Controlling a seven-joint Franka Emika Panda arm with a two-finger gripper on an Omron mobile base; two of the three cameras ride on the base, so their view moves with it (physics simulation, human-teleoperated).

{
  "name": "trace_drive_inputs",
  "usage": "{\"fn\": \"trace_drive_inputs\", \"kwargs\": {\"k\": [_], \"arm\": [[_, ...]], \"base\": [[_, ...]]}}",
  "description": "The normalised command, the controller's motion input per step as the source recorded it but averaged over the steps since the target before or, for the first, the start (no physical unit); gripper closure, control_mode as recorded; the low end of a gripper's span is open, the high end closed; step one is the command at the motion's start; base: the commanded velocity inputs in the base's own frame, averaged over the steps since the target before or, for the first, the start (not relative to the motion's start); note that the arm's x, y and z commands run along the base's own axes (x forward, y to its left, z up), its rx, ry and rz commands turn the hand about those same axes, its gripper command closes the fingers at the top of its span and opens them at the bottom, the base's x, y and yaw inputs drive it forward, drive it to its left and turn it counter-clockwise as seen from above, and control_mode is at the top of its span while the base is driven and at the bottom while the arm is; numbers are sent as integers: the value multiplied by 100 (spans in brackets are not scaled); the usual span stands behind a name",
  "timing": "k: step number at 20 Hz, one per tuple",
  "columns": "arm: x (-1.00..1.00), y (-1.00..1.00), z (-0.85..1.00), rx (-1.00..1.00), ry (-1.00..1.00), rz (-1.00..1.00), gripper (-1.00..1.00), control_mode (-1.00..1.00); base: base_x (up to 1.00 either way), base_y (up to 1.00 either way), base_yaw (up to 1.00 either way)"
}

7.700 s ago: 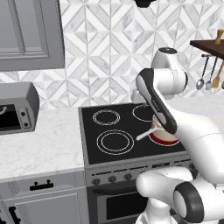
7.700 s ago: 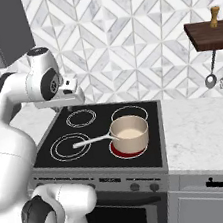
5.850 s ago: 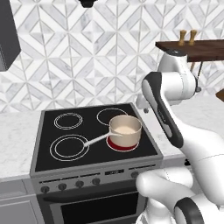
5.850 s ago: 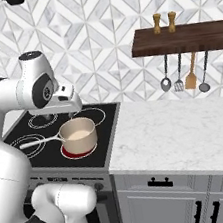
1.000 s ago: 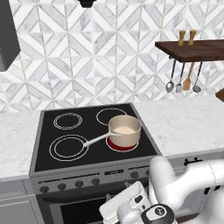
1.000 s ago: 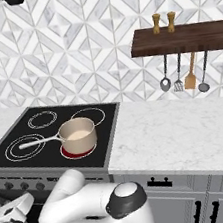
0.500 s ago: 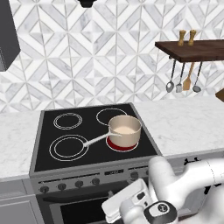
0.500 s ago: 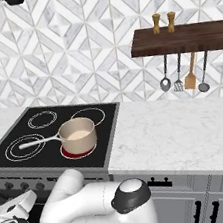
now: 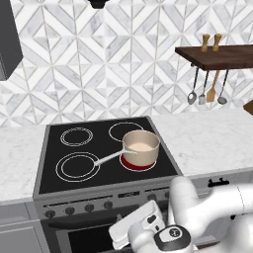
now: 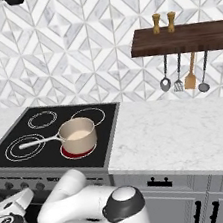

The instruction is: Turn off the front right burner of the stove.

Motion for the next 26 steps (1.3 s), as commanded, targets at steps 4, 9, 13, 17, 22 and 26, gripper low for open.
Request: {"fn": "trace_drive_inputs", "kwargs": {"k": [4,9,13,17,22,26], "arm": [[50,-1,-17,0,0,0,-100,-100],[40,-15,-22,0,0,0,-100,-100],[36,-37,-26,0,0,0,-100,-100],[29,-26,-25,0,0,0,-100,-100],[45,-1,-26,0,0,0,-100,-100],[49,0,-26,0,0,0,-100,-100]], "base": [[0,0,0],[0,0,0],[0,0,0],[0,0,0],[0,0,0],[0,0,0]]}}
